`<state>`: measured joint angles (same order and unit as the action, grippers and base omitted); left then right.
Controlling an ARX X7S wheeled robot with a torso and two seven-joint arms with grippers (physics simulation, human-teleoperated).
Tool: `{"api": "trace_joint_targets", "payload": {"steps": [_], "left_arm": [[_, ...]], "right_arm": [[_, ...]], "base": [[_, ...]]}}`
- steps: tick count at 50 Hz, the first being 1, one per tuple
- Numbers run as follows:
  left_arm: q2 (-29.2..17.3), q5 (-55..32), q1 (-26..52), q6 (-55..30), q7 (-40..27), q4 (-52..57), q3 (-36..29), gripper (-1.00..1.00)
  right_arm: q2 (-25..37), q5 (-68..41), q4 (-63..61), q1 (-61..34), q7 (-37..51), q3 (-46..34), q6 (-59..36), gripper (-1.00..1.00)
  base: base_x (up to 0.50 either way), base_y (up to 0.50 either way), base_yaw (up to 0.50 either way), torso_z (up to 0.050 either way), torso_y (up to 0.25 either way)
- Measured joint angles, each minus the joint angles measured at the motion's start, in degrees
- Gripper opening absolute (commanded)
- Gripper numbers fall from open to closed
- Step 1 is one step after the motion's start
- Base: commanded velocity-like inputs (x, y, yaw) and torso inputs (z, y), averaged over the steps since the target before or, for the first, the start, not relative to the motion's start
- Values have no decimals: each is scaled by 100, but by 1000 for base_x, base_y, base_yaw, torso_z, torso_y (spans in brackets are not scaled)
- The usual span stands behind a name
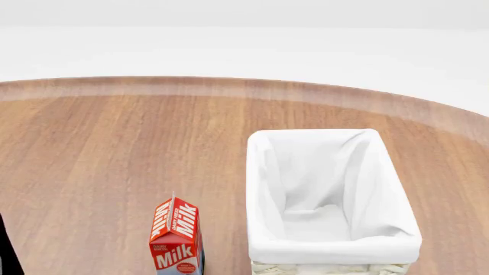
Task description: Pick up the alphabet soup and the tomato sauce, and put them in the basket.
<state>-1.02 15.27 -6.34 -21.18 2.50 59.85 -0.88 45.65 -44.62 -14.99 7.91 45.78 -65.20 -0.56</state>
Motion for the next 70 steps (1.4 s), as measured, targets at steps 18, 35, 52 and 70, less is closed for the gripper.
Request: {"api": "trace_joint_targets", "payload": {"steps": [18, 35, 52, 70], "left_arm": [[22, 43, 25, -30, 35, 3, -26, 100], [-58, 0, 4, -38, -67, -11, -72, 100], [-73, -5, 17, -54, -74, -8, -72, 100], [46, 91, 65, -65, 80, 7, -29, 100]], "right_arm": [[12, -65, 48, -8, -14, 10, 112, -100], [565, 43, -1005, -53, 446, 194, 253, -100], [1440, -74, -2654, -389, 1053, 650, 282, -100], [2447, -2087, -3977, -2410, 1575, 1500, 259, -100]], "base": [[0, 0, 0, 0, 0], [0, 0, 0, 0, 1], [0, 0, 0, 0, 0], [0, 0, 0, 0, 1]]}}
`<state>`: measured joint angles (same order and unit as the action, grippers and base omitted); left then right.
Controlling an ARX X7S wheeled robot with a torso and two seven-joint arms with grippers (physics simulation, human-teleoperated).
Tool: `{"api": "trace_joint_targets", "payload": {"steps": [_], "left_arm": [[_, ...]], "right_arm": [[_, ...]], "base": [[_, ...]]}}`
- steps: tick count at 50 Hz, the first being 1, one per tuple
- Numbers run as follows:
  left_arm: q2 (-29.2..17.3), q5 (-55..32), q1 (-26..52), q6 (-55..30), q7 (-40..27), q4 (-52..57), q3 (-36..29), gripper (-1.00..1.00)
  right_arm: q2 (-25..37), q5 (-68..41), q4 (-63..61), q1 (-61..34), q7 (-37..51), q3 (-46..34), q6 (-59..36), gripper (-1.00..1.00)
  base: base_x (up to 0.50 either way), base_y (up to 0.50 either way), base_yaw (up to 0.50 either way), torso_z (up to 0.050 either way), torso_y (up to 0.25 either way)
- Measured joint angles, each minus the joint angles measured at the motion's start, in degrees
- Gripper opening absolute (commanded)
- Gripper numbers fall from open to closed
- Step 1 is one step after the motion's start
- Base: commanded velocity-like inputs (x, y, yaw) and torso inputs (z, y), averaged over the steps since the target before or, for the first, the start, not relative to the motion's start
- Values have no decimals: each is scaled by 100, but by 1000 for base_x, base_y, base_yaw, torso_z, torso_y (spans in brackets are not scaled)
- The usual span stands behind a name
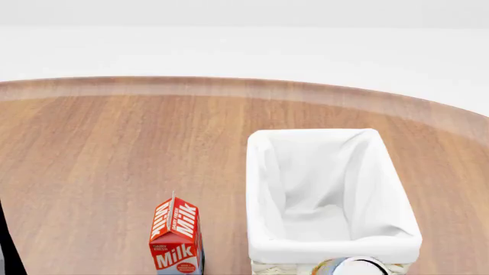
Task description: Pick up the alphabet soup and the tomato sauce, and put them in the basket.
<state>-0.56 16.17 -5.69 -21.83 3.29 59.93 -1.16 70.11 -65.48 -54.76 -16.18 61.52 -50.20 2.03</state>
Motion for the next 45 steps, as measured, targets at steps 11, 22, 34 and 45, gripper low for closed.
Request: {"api": "trace_joint_targets", "payload": {"steps": [11, 22, 34, 45], "left_arm": [[19, 4, 17, -7, 23, 2, 20, 100], [22, -17, 10, 1, 31, 3, 54, 100], [26, 11, 34, -35, 43, 3, 30, 100], [14, -6, 41, -52, 37, 1, 30, 100]], "right_arm": [[-212, -1002, 349, -1206, -3, 256, -331, -100], [-808, -1517, 1200, -2244, -82, 331, -866, -100], [-1756, -1489, 2748, -3270, -442, 64, -1670, -100], [-2547, -1173, 4139, -3932, -873, -226, -2148, -100]], "base": [[0, 0, 0, 0, 0], [0, 0, 0, 0, 1], [0, 0, 0, 0, 1], [0, 0, 0, 0, 0]]}}
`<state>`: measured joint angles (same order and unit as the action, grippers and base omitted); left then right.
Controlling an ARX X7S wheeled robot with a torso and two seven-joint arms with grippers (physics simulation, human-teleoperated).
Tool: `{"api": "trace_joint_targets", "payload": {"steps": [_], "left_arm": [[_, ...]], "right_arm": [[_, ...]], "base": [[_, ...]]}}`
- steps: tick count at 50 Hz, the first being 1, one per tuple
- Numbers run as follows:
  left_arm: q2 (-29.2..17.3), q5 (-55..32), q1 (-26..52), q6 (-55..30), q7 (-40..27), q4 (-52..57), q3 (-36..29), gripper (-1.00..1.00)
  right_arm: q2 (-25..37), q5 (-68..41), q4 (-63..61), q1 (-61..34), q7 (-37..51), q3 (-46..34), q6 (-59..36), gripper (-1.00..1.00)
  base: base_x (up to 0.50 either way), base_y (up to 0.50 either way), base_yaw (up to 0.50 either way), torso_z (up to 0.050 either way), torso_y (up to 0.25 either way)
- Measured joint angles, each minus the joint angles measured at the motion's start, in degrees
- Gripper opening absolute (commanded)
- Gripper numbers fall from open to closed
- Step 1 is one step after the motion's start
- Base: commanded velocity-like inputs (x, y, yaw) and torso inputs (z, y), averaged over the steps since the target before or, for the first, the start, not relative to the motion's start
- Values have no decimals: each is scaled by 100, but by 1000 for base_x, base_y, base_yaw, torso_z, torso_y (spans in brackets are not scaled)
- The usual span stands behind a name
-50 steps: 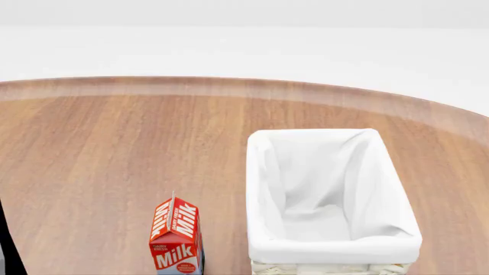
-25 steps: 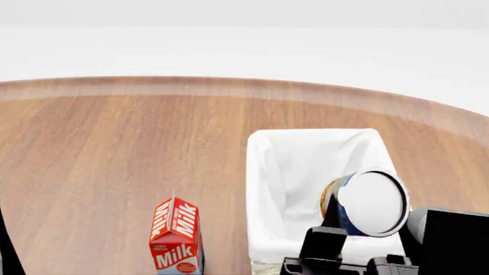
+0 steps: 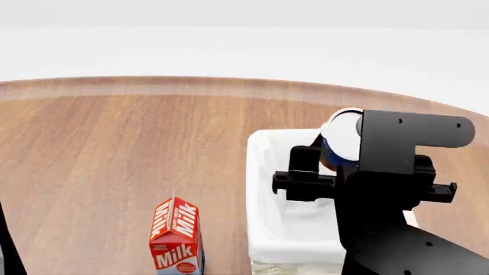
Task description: Pick up the alphabet soup and the tomato sauce, and put them in the basket.
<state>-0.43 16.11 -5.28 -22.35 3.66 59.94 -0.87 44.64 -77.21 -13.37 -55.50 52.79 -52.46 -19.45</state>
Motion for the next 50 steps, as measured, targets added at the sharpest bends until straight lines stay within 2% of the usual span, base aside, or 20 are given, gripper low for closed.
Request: {"api": "trace_joint_targets", "payload": {"steps": [7, 19, 31, 50], "left_arm": [[-45, -28, 12, -22, -49, -13, -26, 100], [-178, -127, 4, -6, -218, -88, -99, 100], [-318, -286, -82, 80, -391, -141, -88, 100], [-478, -418, -140, 144, -596, -207, -138, 100]], "right_arm": [[-402, 97, 776, -287, -330, -55, -86, -100], [-980, 257, 1765, -343, -749, 71, 337, -100], [-1473, -171, 2576, -150, -925, 308, 520, -100], [-1765, -364, 3402, -131, -748, 126, 112, -100]], "base": [[0, 0, 0, 0, 1], [0, 0, 0, 0, 1], [0, 0, 0, 1, 1], [0, 0, 0, 0, 1]]}}
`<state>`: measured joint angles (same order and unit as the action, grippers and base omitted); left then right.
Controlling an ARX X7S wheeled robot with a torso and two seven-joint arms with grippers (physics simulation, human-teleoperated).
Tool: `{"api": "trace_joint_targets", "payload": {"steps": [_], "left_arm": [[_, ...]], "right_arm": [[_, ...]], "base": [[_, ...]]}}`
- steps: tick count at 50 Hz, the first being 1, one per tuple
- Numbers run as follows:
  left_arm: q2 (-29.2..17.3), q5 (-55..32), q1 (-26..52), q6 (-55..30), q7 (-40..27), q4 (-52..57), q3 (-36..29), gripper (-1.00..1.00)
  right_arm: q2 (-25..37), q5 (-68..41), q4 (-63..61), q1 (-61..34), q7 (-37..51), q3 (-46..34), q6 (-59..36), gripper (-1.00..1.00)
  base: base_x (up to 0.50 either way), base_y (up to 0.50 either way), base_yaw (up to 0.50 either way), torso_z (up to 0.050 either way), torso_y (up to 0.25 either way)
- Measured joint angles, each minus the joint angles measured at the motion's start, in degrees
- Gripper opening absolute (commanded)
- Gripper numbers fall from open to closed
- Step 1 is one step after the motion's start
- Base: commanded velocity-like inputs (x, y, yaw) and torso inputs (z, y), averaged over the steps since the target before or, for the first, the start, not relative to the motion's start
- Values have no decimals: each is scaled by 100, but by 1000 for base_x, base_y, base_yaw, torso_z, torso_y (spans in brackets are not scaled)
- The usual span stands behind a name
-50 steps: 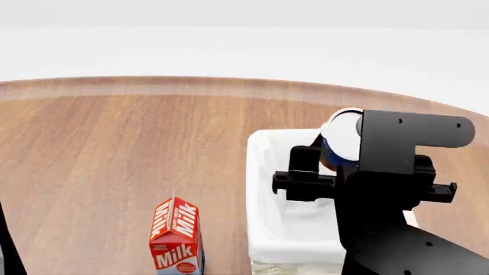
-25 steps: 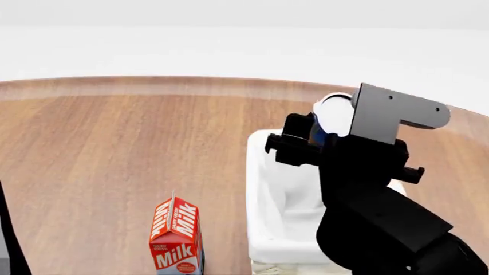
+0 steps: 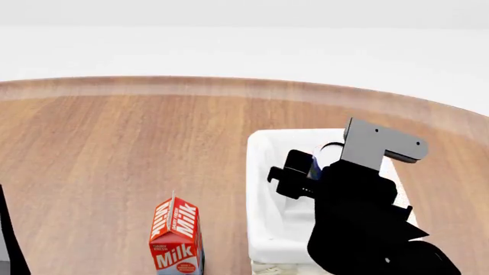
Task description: Pick up the alphabet soup and the tomato sauce, and put them in the basket.
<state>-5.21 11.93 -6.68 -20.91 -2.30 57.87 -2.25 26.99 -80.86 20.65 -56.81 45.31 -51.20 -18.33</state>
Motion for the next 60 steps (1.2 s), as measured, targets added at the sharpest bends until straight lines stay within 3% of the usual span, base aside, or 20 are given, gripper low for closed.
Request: {"api": "trace_joint_targets", "payload": {"steps": [43, 44, 60], "left_arm": [[-265, -146, -16, 55, -341, -143, -167, 100], [-269, -148, -17, 55, -347, -144, -170, 100], [-340, -189, -38, 95, -447, -196, -221, 100]], "right_arm": [[-172, 444, 478, -57, 4, -475, -299, -100], [-173, 445, 480, -59, 5, -475, -300, 100], [-171, 636, 422, -121, 6, -403, -385, 100]], "base": [[0, 0, 0, 0, 1], [0, 0, 0, 0, 0], [0, 0, 0, 0, 0]]}}
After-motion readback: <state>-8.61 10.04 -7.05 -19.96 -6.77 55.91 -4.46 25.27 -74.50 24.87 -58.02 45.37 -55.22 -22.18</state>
